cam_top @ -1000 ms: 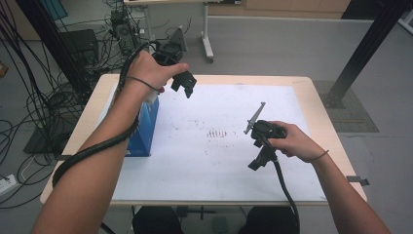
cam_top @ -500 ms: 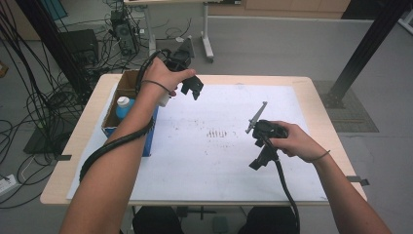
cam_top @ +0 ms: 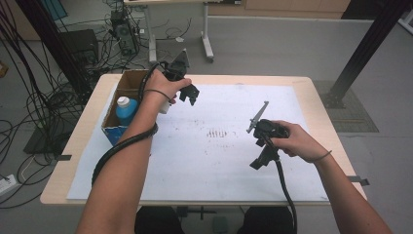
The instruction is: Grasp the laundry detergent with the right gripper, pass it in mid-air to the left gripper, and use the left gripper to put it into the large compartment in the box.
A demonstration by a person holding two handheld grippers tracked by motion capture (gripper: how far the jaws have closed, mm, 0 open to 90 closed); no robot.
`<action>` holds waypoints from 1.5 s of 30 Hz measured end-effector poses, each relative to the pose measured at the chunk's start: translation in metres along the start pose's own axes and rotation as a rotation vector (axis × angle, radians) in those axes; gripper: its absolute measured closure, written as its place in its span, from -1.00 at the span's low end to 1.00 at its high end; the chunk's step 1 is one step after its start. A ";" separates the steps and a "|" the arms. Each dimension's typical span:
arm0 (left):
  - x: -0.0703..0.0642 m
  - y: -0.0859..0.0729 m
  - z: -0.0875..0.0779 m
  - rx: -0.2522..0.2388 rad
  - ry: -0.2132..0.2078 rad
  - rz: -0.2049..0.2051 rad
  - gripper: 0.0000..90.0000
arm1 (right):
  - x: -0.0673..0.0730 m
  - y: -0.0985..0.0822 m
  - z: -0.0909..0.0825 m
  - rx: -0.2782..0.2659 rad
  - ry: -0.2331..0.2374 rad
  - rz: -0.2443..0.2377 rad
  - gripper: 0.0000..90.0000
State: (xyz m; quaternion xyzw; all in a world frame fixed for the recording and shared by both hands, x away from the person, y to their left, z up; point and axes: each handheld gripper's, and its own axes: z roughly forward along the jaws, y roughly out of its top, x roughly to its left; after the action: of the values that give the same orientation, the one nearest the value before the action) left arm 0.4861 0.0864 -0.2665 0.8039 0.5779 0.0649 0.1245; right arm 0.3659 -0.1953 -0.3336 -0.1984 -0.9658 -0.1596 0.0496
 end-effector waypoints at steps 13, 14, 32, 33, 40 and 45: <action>-0.005 0.004 0.022 0.035 -0.017 -0.012 -0.74 | 0.005 -0.002 -0.009 -0.010 -0.011 0.007 -0.88; -0.006 0.004 0.023 0.034 -0.016 -0.010 -0.74 | 0.005 -0.002 -0.009 -0.012 -0.011 0.008 -0.88; -0.005 0.002 0.019 0.037 -0.019 -0.008 -0.74 | 0.004 -0.003 -0.007 -0.019 -0.006 0.012 -0.88; -0.005 0.002 0.019 0.039 -0.017 -0.006 -0.74 | 0.005 -0.003 -0.007 -0.018 -0.006 0.011 -0.88; -0.004 0.001 0.020 0.041 -0.018 -0.007 -0.74 | 0.005 -0.003 -0.004 -0.022 -0.001 0.015 -0.88; -0.004 0.001 0.019 0.037 -0.013 -0.009 -0.74 | 0.005 -0.003 -0.004 -0.023 0.002 0.016 -0.88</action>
State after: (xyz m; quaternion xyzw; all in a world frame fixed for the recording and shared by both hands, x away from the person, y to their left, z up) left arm 0.4904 0.0799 -0.2847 0.8038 0.5819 0.0481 0.1137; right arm 0.3605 -0.1975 -0.3304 -0.2066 -0.9622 -0.1705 0.0495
